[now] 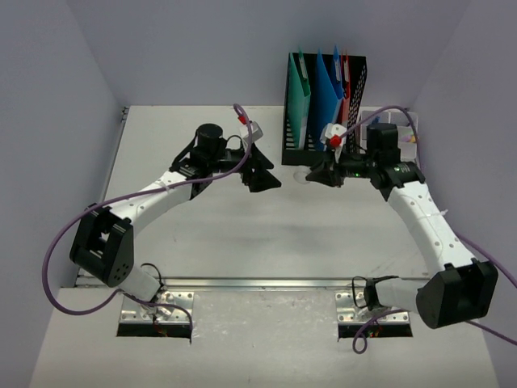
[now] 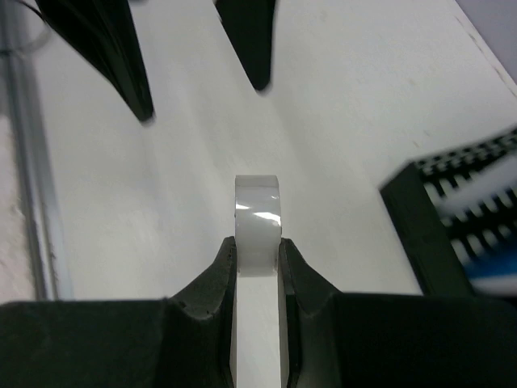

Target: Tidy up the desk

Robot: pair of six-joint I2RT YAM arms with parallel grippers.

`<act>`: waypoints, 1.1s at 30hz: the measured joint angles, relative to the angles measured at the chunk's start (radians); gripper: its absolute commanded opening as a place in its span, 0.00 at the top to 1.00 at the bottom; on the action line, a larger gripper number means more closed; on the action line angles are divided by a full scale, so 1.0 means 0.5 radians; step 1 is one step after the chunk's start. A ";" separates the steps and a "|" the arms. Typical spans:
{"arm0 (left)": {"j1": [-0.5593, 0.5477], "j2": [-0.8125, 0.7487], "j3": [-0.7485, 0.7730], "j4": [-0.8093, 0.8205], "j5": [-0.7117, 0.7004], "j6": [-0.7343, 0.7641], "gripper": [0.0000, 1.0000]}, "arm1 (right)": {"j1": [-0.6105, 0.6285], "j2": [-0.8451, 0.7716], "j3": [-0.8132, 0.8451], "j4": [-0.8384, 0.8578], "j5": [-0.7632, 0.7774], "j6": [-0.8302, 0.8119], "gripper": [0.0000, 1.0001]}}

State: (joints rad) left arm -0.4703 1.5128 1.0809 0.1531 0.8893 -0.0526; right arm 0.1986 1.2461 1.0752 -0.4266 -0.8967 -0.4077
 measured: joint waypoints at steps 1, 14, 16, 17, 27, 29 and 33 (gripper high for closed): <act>0.016 0.000 0.003 -0.026 -0.029 -0.006 0.20 | -0.082 -0.022 0.003 -0.086 0.028 -0.110 1.00; 0.227 0.015 0.147 -0.288 -0.097 -0.114 0.00 | -1.115 0.565 0.591 -0.754 0.580 -1.506 1.00; 0.225 0.041 0.189 -0.293 -0.091 -0.116 0.00 | -1.162 0.658 0.652 -0.733 0.645 -1.652 1.00; 0.224 0.052 0.197 -0.291 -0.090 -0.117 0.00 | -1.167 0.696 0.667 -0.722 0.670 -1.711 1.00; 0.223 0.089 0.192 -0.264 -0.105 -0.123 0.00 | -1.170 1.126 0.768 -0.419 0.923 -2.086 0.97; 0.224 0.081 0.161 -0.247 -0.115 -0.123 0.00 | -1.171 1.200 0.768 -0.315 0.991 -2.114 0.98; 0.224 0.073 0.099 -0.240 -0.129 -0.123 0.00 | -1.175 1.308 0.768 -0.164 1.092 -2.157 0.99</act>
State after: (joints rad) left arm -0.3584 1.5494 1.1302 0.0328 0.8248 -0.1139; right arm -0.3887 1.9002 1.4593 -0.5083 -0.3509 -1.4864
